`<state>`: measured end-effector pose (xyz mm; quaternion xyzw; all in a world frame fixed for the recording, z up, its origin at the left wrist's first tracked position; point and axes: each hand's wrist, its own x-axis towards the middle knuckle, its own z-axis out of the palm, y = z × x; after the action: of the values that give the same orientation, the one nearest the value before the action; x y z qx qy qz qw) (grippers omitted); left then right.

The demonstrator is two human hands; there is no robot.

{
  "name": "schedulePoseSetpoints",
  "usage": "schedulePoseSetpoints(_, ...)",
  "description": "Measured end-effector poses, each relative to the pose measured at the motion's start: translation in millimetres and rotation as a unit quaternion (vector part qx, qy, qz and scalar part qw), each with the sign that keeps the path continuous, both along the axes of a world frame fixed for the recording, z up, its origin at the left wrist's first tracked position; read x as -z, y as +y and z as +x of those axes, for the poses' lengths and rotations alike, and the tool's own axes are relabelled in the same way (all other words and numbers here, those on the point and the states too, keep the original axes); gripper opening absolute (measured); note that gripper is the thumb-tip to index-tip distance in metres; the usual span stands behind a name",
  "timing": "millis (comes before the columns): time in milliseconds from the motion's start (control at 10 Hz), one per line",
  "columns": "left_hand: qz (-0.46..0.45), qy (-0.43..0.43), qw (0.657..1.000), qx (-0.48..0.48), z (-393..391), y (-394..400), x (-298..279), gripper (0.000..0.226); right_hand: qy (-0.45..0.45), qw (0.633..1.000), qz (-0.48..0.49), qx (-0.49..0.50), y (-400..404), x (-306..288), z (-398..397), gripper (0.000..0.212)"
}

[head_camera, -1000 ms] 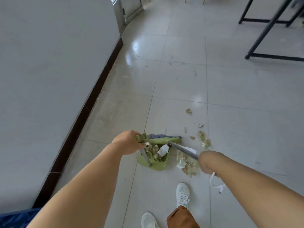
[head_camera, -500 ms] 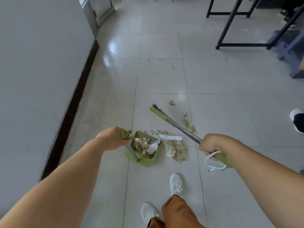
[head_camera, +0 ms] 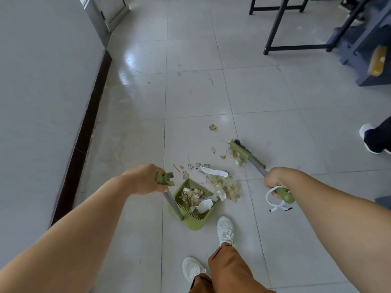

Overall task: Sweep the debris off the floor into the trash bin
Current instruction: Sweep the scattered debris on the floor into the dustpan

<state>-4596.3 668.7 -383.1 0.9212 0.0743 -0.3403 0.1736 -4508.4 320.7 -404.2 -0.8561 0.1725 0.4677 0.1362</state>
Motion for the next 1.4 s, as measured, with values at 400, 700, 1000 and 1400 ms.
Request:
schedulePoseSetpoints(400, 0.009, -0.030, 0.999, -0.012, 20.1, -37.2, 10.7, 0.025, 0.099, 0.960, -0.030, -0.258, 65.2, 4.2, -44.3, 0.024)
schedulePoseSetpoints(700, 0.000, -0.076, 0.995, -0.071, 46.5, -34.5, 5.6, 0.021, 0.150, 0.863, -0.071, -0.477, 120.7, -29.4, -51.8, 0.032)
schedulePoseSetpoints(1000, 0.004, -0.083, 0.993, -0.085, 33.1, -19.3, 4.6, 0.019, 0.117, 0.954, 0.017, -0.275, 102.6, -33.4, -31.8, 0.024)
schedulePoseSetpoints(1400, 0.002, -0.082, 0.986, -0.144, -3.9, 7.4, 4.5, 0.020, 0.044, 0.990, 0.034, -0.133, 105.5, -58.9, -0.5, 0.045)
